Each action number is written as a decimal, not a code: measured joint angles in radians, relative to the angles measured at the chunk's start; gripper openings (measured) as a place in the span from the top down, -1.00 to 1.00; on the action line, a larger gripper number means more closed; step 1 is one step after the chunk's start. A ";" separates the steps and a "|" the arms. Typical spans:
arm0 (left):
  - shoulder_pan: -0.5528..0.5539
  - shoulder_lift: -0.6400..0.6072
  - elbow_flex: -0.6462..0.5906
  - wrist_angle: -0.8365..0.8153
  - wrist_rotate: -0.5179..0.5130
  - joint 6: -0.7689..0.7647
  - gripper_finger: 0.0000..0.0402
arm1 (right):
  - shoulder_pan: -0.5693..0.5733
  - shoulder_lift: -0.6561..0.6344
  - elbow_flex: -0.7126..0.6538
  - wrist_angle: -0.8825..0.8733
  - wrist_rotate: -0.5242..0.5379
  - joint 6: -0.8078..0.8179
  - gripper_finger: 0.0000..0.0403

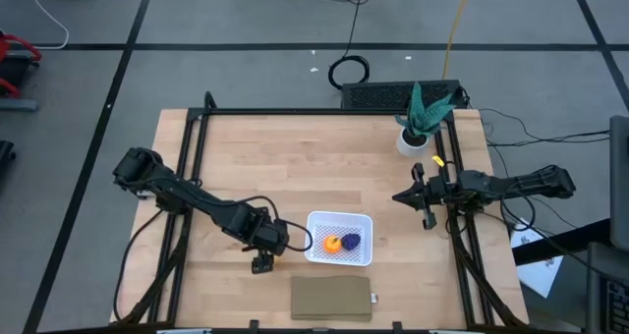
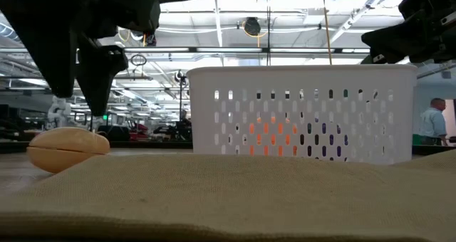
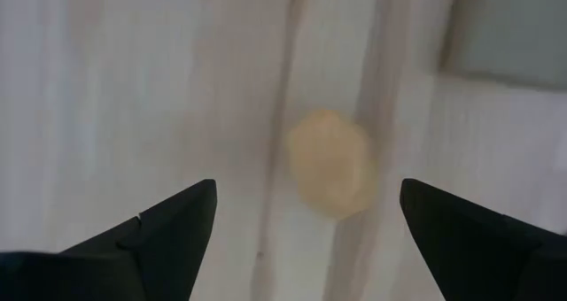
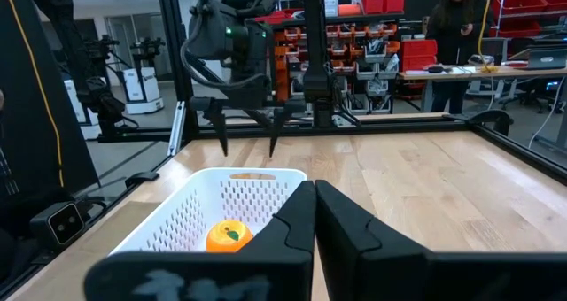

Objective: Pick and placing Produce into tupperware
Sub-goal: Put the yellow potato into the white basket

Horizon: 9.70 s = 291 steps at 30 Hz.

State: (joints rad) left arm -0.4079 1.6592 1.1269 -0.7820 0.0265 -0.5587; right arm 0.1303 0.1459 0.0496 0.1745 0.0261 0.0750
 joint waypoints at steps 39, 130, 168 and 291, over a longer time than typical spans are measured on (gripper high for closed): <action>-0.067 0.126 -0.043 0.118 -0.035 -0.098 -0.80 | 0.000 0.000 0.000 0.000 0.000 0.000 1.00; -0.054 0.057 0.758 -0.696 -0.258 0.191 0.16 | 0.000 0.001 0.000 -0.008 0.000 -0.004 1.00; 0.080 -0.280 0.512 -0.699 -0.372 0.102 0.16 | 0.000 0.001 0.000 -0.023 0.000 -0.006 1.00; 0.158 0.411 0.466 0.208 0.024 0.530 0.11 | 0.000 0.001 0.000 -0.028 0.005 -0.007 1.00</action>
State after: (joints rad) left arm -0.2494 2.0705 1.5932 -0.5743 0.0507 -0.0291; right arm 0.1307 0.1467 0.0498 0.1463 0.0307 0.0677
